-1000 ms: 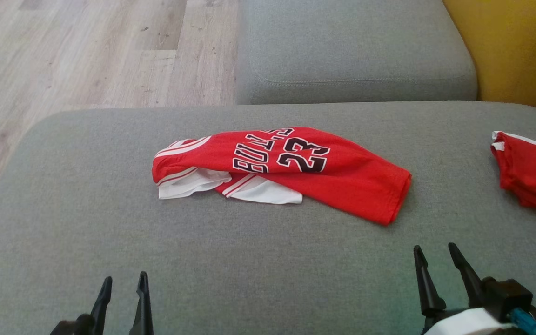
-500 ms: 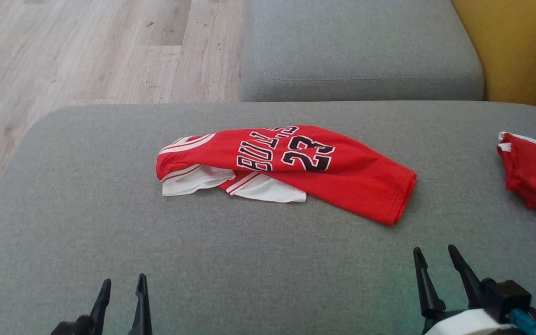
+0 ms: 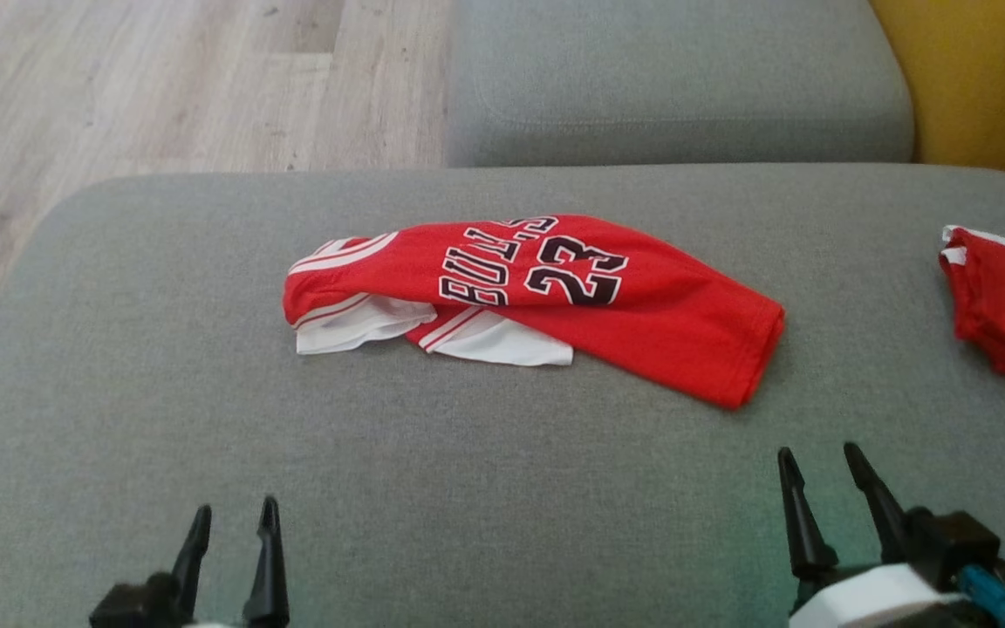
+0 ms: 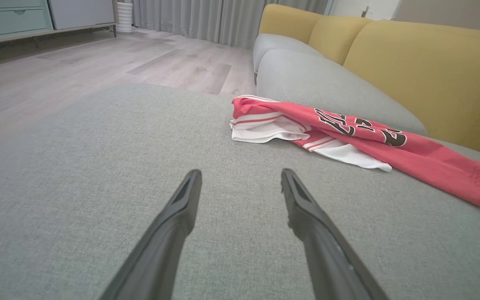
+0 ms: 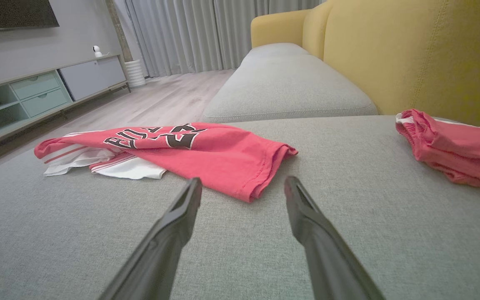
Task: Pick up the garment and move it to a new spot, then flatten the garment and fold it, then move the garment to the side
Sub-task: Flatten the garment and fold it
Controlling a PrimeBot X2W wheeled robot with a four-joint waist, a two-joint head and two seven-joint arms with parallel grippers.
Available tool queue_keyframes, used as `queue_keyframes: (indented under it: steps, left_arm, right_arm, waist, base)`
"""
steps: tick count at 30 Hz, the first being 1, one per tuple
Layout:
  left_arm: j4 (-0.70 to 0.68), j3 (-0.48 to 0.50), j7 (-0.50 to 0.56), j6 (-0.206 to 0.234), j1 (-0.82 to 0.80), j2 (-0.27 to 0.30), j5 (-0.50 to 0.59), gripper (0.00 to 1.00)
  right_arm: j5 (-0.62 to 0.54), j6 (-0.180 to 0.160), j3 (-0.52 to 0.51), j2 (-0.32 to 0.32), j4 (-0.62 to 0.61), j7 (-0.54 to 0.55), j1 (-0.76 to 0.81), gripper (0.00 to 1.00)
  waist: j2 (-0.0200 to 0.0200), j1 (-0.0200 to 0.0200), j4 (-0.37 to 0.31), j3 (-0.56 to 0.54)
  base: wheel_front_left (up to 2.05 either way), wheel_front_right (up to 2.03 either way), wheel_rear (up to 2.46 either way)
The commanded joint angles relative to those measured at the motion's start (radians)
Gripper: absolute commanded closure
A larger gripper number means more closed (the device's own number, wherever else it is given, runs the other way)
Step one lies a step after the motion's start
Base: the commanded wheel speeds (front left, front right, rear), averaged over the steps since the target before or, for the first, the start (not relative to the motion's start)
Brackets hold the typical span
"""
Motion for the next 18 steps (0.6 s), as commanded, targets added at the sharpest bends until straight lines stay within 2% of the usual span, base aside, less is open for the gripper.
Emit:
queue_keyframes:
  steps: [1,8,18]
  left_arm:
    - [-0.027,0.034,0.002,0.000,-0.095,0.014,0.010,0.00]
    - [0.038,0.030,0.059,-0.003,-0.236,-0.001,0.022,0.00]
    - [0.319,0.042,0.193,-0.051,-0.519,-0.055,-0.022,0.00]
  right_arm:
    - [-0.013,0.007,0.021,-0.006,-0.041,-0.001,-0.065,0.00]
    - [-0.037,0.007,0.040,-0.006,-0.088,0.023,-0.107,0.00]
    - [-0.050,0.007,0.067,-0.006,-0.134,0.036,-0.204,0.00]
  waist:
    - [0.0000,0.0000,-0.007,0.018]
    - [0.0000,0.0000,-0.041,0.103]
    - [0.0000,0.0000,-0.118,0.250]
  base:
    - [0.00,0.00,0.00]
    - [0.00,0.00,0.00]
    - [0.00,0.00,0.00]
